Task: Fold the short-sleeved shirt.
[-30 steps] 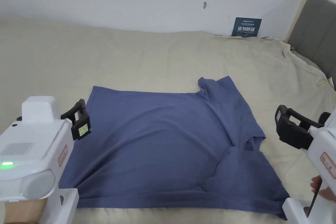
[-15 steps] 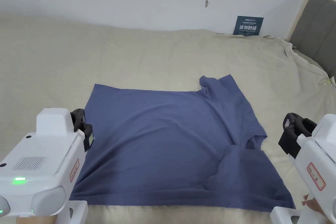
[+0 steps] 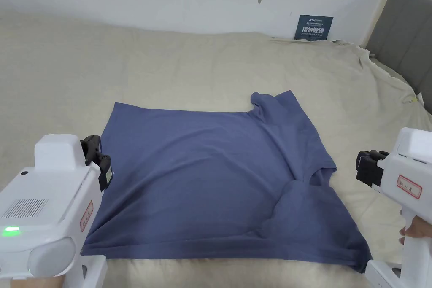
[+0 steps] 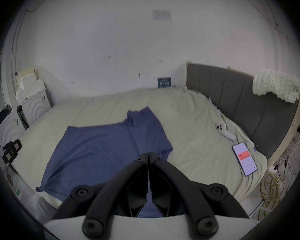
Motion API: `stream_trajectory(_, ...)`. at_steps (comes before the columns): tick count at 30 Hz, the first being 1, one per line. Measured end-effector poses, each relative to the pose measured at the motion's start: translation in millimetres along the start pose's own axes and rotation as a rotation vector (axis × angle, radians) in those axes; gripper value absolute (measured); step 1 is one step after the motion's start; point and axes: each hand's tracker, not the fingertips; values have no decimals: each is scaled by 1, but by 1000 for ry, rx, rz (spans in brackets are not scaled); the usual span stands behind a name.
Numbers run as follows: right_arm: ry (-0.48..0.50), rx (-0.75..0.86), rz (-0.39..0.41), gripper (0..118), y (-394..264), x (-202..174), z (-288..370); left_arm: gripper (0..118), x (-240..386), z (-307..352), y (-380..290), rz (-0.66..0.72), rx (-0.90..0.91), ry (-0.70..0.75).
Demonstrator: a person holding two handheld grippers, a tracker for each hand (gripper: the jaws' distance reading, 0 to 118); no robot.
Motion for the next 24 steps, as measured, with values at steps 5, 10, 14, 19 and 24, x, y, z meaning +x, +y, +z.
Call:
stream_trajectory(5,-10,-185,7,20,-1,11,-18,0,1,-1,-2,-4,-7,-6)
stream_trajectory(10,-10,-318,-3,84,-21,22,-30,0,0,-5,-5,-2,-19,-12)
stream_trajectory(14,-32,-392,-23,92,-45,34,-40,0,0,-7,-7,-3,-29,-14)
stream_trajectory(19,-61,-489,-58,92,-78,48,-55,0,1,-9,-10,-4,-42,-15)
stream_trajectory(24,-75,-529,-69,83,-102,58,-68,0,2,-8,-13,-12,-55,-17)
